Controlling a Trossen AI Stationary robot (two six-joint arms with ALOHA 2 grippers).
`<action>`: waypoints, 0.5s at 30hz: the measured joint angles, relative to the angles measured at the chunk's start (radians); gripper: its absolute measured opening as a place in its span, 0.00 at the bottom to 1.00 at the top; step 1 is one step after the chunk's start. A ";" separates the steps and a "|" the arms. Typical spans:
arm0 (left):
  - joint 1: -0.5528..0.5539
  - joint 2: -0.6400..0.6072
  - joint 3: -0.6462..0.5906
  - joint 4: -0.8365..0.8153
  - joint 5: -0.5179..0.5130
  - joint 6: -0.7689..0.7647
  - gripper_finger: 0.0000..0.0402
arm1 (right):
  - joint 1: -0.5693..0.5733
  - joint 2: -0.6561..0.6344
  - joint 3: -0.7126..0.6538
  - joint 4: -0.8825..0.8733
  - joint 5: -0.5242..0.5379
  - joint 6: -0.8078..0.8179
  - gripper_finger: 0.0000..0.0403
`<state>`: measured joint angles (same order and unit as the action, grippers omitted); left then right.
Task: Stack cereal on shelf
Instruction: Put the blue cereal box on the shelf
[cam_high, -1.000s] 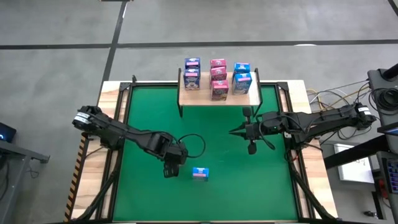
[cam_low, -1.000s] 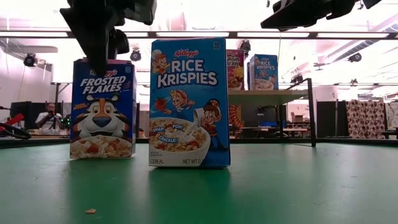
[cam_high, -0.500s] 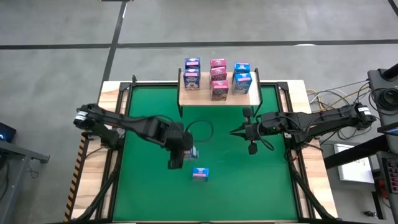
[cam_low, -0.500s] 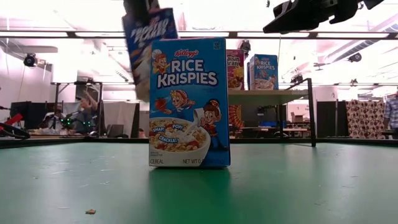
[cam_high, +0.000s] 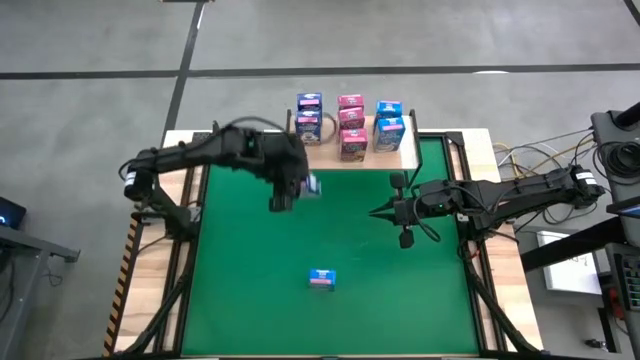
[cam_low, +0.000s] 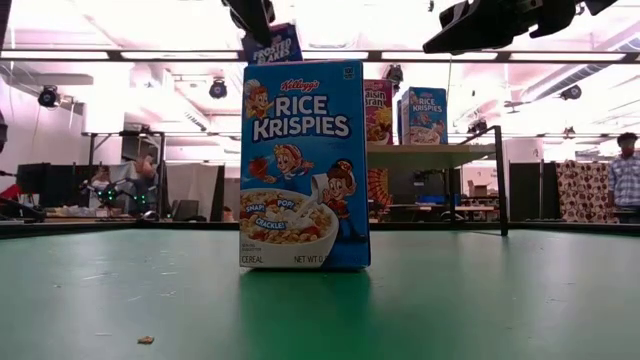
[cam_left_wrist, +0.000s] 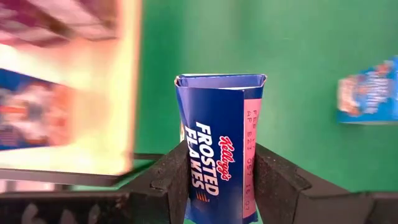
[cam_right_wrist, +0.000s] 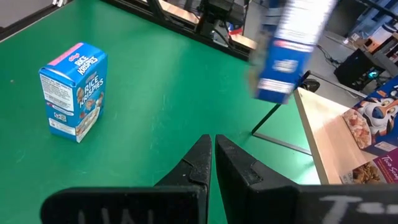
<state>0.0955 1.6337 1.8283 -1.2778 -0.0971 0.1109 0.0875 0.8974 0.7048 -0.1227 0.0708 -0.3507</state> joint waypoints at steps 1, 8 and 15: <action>0.027 0.000 0.010 0.002 0.000 0.032 0.33 | 0.000 0.000 0.000 0.000 0.000 0.001 0.03; 0.174 -0.001 0.060 0.075 0.001 0.198 0.33 | 0.000 0.000 0.000 -0.007 0.000 0.027 0.03; 0.267 0.011 0.061 0.093 0.002 0.248 0.33 | 0.000 0.000 0.000 -0.017 0.000 0.029 0.03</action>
<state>0.3623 1.6442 1.8889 -1.1847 -0.0948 0.3584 0.0875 0.8974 0.7048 -0.1398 0.0711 -0.3215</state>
